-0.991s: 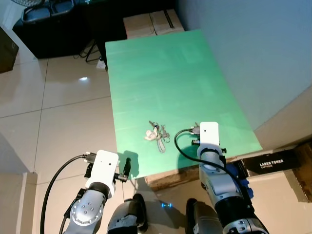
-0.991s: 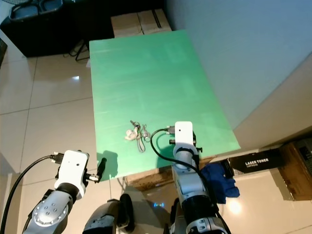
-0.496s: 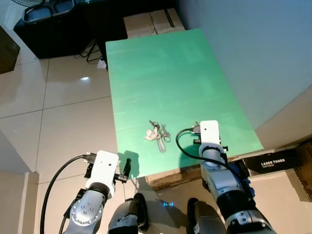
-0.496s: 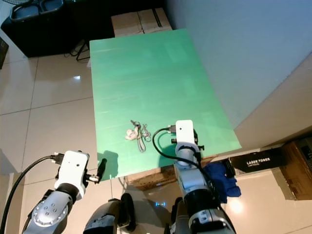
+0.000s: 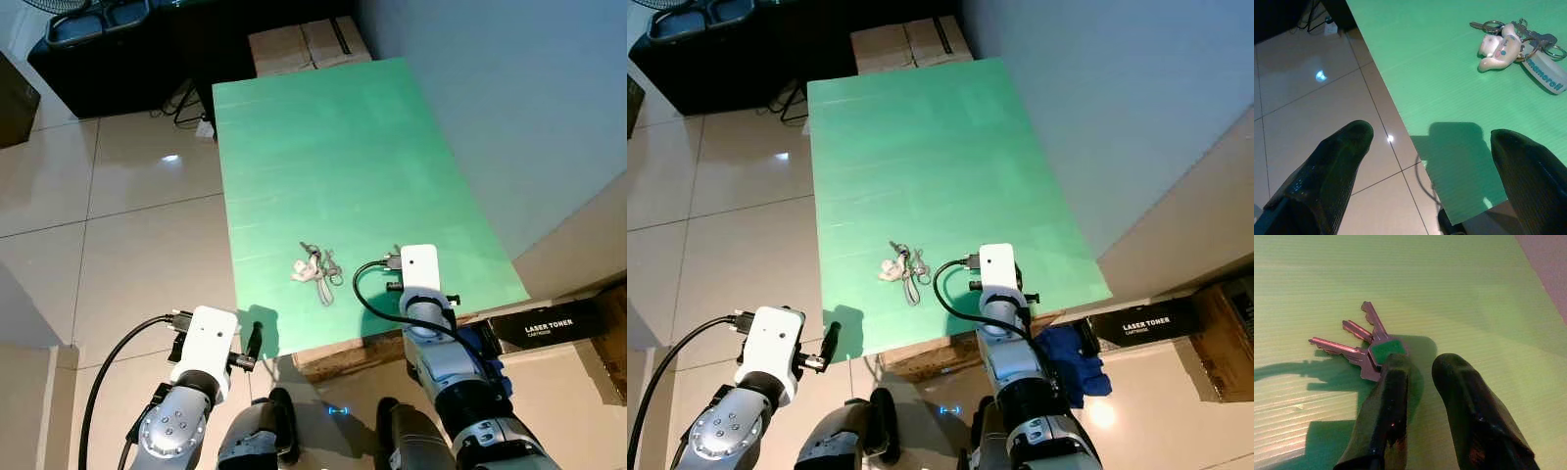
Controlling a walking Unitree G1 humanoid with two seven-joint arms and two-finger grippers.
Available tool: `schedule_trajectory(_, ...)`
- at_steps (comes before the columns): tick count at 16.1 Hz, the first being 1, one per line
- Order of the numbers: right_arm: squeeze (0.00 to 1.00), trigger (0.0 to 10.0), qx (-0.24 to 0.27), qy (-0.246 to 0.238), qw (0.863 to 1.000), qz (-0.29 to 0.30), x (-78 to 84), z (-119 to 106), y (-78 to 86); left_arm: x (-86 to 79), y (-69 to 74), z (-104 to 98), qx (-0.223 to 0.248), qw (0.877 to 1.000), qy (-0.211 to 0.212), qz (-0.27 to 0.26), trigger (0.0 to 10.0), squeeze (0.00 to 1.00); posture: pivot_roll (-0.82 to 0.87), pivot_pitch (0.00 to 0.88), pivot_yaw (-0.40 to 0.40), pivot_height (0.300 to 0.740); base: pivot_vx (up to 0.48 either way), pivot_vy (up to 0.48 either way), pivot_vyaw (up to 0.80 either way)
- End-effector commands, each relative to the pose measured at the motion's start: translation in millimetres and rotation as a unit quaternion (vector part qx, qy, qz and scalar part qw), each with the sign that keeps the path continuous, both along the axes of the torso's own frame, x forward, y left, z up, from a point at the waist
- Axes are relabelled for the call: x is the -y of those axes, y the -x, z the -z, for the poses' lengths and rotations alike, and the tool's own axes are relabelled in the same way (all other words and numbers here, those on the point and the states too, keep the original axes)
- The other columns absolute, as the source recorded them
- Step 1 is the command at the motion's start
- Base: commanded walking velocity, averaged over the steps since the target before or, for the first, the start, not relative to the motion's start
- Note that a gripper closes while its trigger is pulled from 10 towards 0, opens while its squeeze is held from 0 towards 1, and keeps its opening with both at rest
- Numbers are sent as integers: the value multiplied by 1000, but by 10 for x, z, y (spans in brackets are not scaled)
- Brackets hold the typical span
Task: Hang keys on a hook
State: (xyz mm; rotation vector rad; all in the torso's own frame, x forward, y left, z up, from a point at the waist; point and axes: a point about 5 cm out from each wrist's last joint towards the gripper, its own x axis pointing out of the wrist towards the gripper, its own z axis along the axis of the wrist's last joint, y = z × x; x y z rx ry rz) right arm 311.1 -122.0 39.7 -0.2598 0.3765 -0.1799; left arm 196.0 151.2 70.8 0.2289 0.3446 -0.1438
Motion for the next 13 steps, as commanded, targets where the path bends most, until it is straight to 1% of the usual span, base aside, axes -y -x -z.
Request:
schedule_trajectory(1, 0, 0, -17, -7, 1000, 2, -25, 86, 53, -12, 43, 24, -10, 1000, -4, 2, 10000, 0, -29, 278, 98, 740, 0, 0, 0)
schedule_trajectory(6, 0, 0, -13, -10, 1000, -4, -54, 88, 56, -18, 35, 19, -10, 1000, -5, 2, 10000, 0, -29, 277, 96, 740, 0, 0, 0)
schedule_trajectory(7, 0, 0, -4, -12, 1000, -4, -58, 49, 34, -16, 34, 22, -10, 1000, -5, 3, 10000, 0, -31, 271, 96, 740, 0, 0, 0)
schedule_trajectory(8, 0, 0, 18, -9, 1000, -9, -71, -42, -10, -10, 28, 24, -9, 1000, -4, 4, 10000, 0, -32, 266, 95, 740, 0, 0, 0)
schedule_trajectory(9, 0, 0, 25, -7, 1000, -11, -78, -74, -29, -11, 20, 27, -9, 1000, -4, 3, 10000, 0, -34, 260, 95, 740, 0, 0, 0)
schedule_trajectory(11, 0, 0, 57, -4, 998, -18, -102, -231, -106, -4, 1, 26, -6, 1000, -4, 4, 10000, 0, -38, 255, 97, 740, 0, 0, 0)
schedule_trajectory(13, 0, 0, 71, -9, 997, -16, -104, -324, -154, 3, -11, 28, -5, 1000, -3, 6, 10000, 0, -41, 252, 100, 740, 0, 0, 0)
